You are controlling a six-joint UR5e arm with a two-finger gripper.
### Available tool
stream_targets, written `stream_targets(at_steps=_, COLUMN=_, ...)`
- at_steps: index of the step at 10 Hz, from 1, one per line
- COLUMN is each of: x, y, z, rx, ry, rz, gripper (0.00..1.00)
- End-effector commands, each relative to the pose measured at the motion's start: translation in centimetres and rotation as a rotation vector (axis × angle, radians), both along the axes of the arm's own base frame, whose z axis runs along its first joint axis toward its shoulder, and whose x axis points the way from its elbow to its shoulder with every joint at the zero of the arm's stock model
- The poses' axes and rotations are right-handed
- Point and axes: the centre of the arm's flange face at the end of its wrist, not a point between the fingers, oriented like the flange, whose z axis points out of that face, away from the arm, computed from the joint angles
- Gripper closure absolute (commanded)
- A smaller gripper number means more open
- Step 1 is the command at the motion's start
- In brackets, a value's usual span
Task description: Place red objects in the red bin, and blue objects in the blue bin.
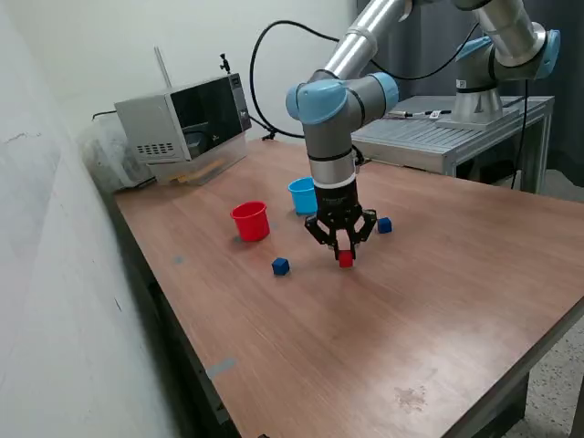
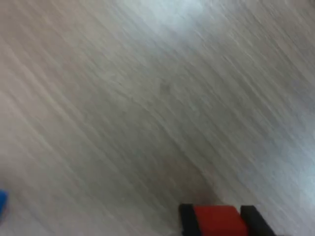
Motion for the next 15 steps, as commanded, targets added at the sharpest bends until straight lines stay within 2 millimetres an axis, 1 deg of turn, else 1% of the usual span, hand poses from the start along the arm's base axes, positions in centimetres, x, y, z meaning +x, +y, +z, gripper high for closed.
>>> stream_targets(at_steps=1, x=0.0, y=0.1, z=5.7, rx=-0.004, ry=0.066, rz=-0.002, gripper=1.00)
stream_targets(at_steps=3, x=0.1, y=1.2, z=11.0, rx=-0.008, ry=0.128, rz=-0.030, gripper=1.00)
stream_targets(at_steps=4, x=0.0, y=4.9, z=13.4, rx=-0.006, ry=0.104, rz=-0.080, gripper=1.00)
stream_targets(at_steps=5, x=-0.4, y=8.1, z=14.1, rx=-0.004, ry=0.074, rz=-0.124, gripper=1.00)
stream_targets(at_steps=6, x=-1.4, y=11.8, z=15.0, rx=-0.004, ry=0.090, rz=-0.212, gripper=1.00)
stream_targets(at_steps=8, x=-2.8, y=20.6, z=15.9, rx=-0.005, ry=0.126, rz=-0.408, gripper=1.00)
stream_targets(at_steps=9, x=-3.1, y=23.4, z=16.0, rx=-0.008, ry=0.140, rz=-0.447, gripper=1.00)
stream_targets(at_steps=10, x=-3.8, y=24.8, z=15.2, rx=-0.008, ry=0.157, rz=-0.479, gripper=1.00)
stream_targets(at_steps=11, x=-4.4, y=27.1, z=14.1, rx=-0.008, ry=0.161, rz=-0.540, gripper=1.00)
stream_targets(at_steps=12, x=-5.1, y=28.2, z=11.9, rx=-0.005, ry=0.159, rz=-0.565, gripper=1.00)
stream_targets(at_steps=14, x=-5.9, y=29.0, z=8.9, rx=-0.004, ry=0.174, rz=-0.601, gripper=1.00)
stream_targets(at_steps=15, x=-6.1, y=29.3, z=8.2, rx=-0.001, ry=0.179, rz=-0.624, gripper=1.00)
